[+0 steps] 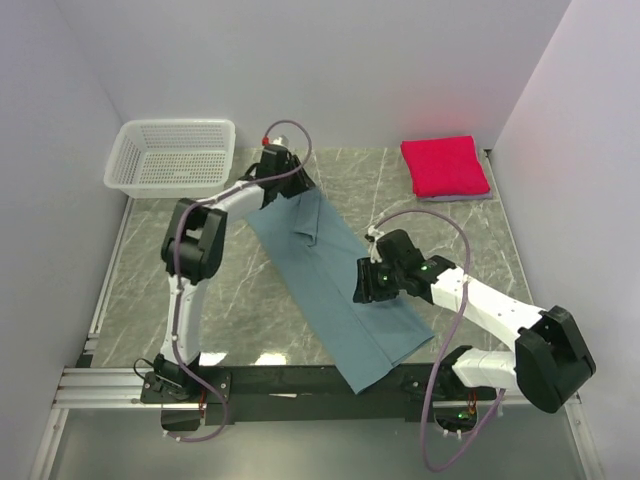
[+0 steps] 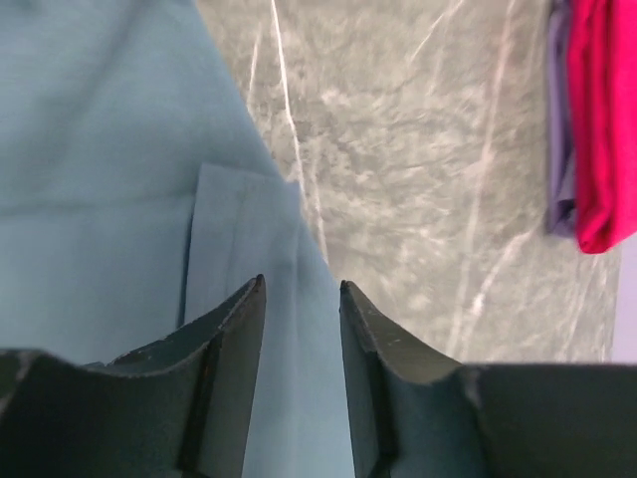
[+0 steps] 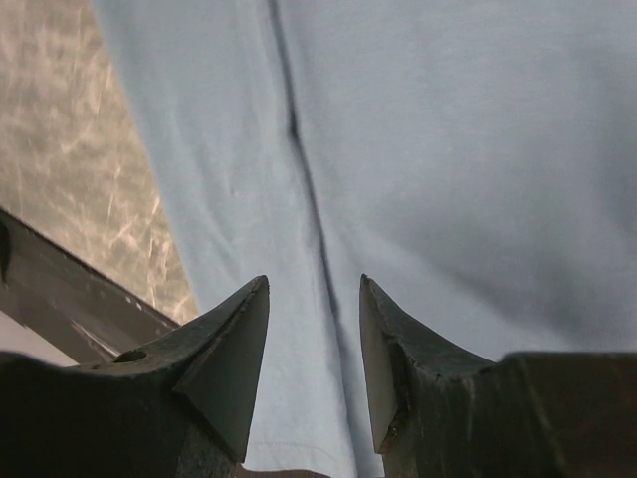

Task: Fold and stack the t-shirts
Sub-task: Fold the tshirt

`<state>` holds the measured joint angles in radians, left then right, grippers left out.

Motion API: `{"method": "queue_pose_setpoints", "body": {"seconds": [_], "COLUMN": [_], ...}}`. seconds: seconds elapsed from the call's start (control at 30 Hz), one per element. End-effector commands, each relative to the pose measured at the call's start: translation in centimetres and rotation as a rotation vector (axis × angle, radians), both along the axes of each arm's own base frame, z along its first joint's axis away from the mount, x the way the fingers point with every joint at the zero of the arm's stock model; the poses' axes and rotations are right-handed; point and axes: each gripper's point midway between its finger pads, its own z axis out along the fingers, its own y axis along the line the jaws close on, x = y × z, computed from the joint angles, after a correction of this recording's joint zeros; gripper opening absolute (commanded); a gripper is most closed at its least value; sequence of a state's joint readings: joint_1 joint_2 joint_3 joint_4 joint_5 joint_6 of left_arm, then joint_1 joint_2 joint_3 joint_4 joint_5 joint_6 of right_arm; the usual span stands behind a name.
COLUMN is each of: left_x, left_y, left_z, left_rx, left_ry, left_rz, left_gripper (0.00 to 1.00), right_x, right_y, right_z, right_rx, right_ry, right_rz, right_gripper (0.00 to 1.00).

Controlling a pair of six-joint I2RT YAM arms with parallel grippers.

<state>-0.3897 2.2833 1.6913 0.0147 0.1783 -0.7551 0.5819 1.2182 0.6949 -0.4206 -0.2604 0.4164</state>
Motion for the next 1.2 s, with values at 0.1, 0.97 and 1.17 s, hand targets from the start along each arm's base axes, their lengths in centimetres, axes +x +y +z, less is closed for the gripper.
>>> {"method": "queue_pose_setpoints", "body": {"seconds": [0.1,0.97,1.17], "left_x": [-2.7,-5.4,1.6], "left_y": [6.1,14.7,14.7], "left_z": [9.2,-9.7,-8.0], "left_rx": [0.155,0.576,0.600], "left_ry": [-0.071,0.368,0.235], "left_rz": [0.263,0.320,0.268], "left_gripper": [0.42,0.36,0.38], "right_x": [-0.7,-5.6,-3.7], "right_y": [2.4,8.1,11.6], "right_z": [1.3,-6.3,-8.1], "right_rx": [-0.057,-0.273,-0.300], "right_ry": [-0.087,0.042,0.087], "right_rz": [0.150,0.438,0.468], "right_gripper": [0.48,0.48,0.49]}}
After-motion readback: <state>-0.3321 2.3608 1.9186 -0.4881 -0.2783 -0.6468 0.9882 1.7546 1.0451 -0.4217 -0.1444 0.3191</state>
